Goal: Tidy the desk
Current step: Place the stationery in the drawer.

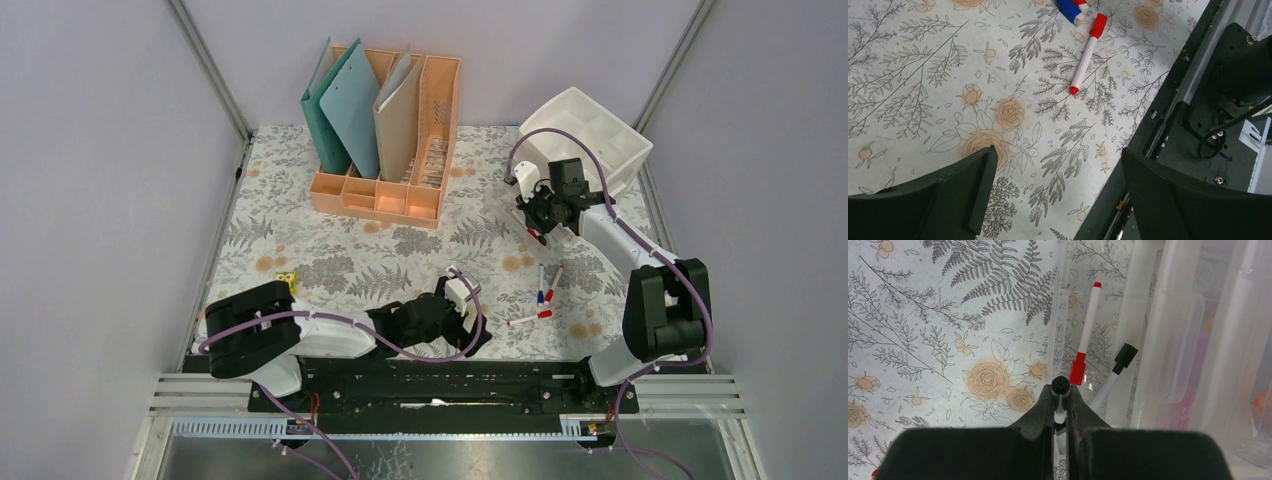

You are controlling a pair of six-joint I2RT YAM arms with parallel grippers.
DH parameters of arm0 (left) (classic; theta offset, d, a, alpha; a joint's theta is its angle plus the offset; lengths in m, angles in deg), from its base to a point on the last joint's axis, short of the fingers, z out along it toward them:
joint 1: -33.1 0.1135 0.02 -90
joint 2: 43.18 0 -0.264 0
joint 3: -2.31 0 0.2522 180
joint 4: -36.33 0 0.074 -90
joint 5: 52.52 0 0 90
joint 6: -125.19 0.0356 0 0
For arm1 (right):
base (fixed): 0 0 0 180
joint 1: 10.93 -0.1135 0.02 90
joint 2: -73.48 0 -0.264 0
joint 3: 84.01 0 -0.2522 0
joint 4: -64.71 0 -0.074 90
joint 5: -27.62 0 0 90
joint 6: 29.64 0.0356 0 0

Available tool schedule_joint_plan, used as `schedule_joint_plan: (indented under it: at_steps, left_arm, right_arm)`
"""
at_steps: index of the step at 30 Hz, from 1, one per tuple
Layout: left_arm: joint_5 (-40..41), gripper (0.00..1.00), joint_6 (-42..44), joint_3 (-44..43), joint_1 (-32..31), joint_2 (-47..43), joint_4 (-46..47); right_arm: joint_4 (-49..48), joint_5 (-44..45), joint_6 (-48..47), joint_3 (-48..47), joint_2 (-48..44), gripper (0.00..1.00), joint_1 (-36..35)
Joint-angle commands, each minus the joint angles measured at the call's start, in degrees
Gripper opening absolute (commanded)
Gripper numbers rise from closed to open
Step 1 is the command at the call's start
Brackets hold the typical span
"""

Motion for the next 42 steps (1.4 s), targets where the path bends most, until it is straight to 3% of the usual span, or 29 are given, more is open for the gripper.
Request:
schedule_joint_plan:
  at_steps: [1, 28, 29, 30, 32, 37, 42]
  left_arm:
    - [-0.1, 0.99, -1.5, 2.3, -0.1, -3.2, 5.9]
    - [0.2, 0.99, -3.7, 5.0, -0.1, -5.1, 8.0]
    - [0.2, 0.99, -3.6, 5.1, -0.1, -5.1, 8.0]
    - [0.2, 0.99, -3.7, 5.2, -0.1, -5.3, 8.1]
    - [0.2, 0.99, -3.8, 5.4, -0.1, -5.4, 8.2]
    - [0.2, 0.99, -3.9, 5.6, -0.1, -5.6, 8.3]
    - [0.0, 0.99, -3.9, 5.5, -0.1, -5.4, 8.7]
  right_arm:
    - [-0.7, 0.5, -0.7, 0.7, -2.2, 0.00, 0.4]
    - [-0.7, 0.5, -0.7, 0.8, -4.1, 0.00, 4.5]
    - [-0.7, 0.5, 13.0, 1.5, -4.4, 0.50, 4.5]
    - [-11.8, 6.3, 13.0, 2.5, -4.7, 0.50, 4.5]
    - [-26.6, 12.8, 29.4, 4.8, -5.5, 0.98, 4.5]
    - [-38.6, 13.7, 33.2, 11.9, -7.9, 1.00, 4.5]
    - [-35.4, 9.4, 31.1, 10.4, -7.4, 1.00, 4.5]
